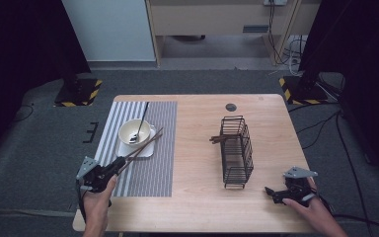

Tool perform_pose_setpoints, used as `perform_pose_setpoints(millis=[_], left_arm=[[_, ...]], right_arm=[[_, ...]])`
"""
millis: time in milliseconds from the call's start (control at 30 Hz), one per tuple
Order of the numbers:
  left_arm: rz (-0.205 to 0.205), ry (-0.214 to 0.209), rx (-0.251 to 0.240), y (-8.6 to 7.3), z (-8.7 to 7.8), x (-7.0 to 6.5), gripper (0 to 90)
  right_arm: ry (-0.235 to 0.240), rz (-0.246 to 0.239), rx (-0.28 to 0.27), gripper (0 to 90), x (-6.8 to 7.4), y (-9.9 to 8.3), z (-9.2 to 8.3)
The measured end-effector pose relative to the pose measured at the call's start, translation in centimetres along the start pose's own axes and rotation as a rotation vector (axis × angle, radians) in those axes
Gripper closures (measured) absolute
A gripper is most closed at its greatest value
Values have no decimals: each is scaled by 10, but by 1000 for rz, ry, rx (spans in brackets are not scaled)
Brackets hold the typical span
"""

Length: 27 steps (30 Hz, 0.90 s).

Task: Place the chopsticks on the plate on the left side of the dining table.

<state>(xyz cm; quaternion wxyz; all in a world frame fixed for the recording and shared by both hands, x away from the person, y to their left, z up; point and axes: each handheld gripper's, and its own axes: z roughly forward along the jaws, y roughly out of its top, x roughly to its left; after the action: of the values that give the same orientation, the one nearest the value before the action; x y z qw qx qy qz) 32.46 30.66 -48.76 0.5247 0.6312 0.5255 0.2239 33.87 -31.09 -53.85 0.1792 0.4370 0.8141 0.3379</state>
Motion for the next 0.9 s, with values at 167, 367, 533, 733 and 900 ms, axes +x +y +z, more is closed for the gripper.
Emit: perform_pose_setpoints(millis=[167, 367, 533, 733, 900], left_arm=[[5, -2, 26, -2, 2, 2, 834], [17, -9, 68, -5, 5, 2, 834], [28, -7, 99, -7, 7, 4, 833], [29, -9, 124, -9, 11, 5, 833], [32, -11, 142, -10, 12, 6, 833]], right_arm=[[0, 5, 1, 2, 0, 0, 0], [0, 3, 1, 3, 0, 0, 0], [0, 4, 2, 3, 0, 0, -1], [0, 4, 2, 3, 0, 0, -1], [0, 4, 2, 2, 0, 0, -1]])
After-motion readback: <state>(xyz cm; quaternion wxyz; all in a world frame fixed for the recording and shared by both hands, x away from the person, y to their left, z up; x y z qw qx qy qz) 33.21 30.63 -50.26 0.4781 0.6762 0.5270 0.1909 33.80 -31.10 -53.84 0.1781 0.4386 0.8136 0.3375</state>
